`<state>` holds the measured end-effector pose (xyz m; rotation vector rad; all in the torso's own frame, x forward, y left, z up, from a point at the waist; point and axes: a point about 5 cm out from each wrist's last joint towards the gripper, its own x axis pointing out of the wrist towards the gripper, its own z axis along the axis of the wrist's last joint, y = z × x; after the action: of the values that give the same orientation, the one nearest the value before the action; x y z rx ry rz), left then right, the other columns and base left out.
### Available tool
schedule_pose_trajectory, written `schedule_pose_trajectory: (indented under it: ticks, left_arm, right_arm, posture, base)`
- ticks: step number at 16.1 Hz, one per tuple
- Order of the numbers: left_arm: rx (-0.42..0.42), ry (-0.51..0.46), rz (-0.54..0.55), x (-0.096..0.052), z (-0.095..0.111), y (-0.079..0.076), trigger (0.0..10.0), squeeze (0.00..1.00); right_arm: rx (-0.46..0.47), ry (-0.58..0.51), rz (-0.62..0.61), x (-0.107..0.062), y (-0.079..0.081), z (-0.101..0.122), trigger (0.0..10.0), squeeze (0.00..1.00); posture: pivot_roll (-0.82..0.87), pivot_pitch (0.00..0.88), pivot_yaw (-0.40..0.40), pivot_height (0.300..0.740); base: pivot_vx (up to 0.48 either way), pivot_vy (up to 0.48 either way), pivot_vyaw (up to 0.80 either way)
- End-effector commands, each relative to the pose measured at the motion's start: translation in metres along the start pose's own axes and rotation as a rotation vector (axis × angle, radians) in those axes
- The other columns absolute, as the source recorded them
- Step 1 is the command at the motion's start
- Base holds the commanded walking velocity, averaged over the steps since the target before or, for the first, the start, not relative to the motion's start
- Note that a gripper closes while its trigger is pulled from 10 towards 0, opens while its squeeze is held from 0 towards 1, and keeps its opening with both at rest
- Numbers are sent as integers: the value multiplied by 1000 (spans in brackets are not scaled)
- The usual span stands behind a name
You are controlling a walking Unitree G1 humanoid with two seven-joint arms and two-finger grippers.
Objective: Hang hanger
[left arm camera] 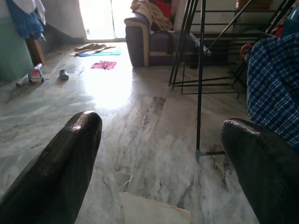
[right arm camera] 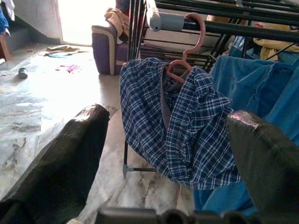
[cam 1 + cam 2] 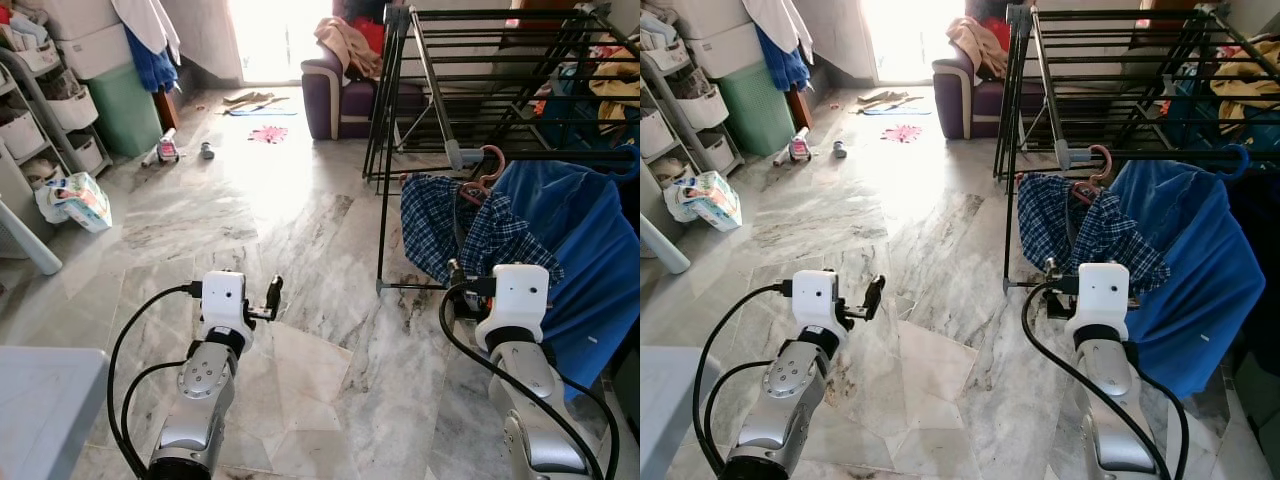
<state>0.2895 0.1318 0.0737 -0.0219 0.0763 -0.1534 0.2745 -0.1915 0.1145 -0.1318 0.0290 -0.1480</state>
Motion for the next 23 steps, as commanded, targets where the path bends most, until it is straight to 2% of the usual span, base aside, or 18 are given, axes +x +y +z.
schedule_pose_trajectory:
  ticks: [1,7,9,17,23]
  left_arm:
    - [5,7,11,2,1,2,10000,0]
    - [4,6,12,3,2,3,10000,0]
    - [-23,-1,18,3,2,3,10000,0]
    - [-6,-5,28,2,3,4,10000,0]
    - [12,-29,30,-3,3,15,10000,0]
  right_arm:
    - [-1,-10,5,0,1,4,10000,0]
    - [0,-10,9,0,2,3,10000,0]
    - [1,-9,9,-1,2,3,10000,0]
    - [2,1,15,-2,2,1,10000,0]
    - [6,11,17,-5,2,-3,10000,0]
  posture:
    - [-52,0,38,740]
    - [-52,0,41,740]
    - [-52,0,40,740]
    - [-55,0,40,740]
    - [-50,0,40,740]
  base:
    - [0,-307,0]
    - [0,-276,0]
    - [0,0,0]
    - [0,0,0]
    - [0,0,0]
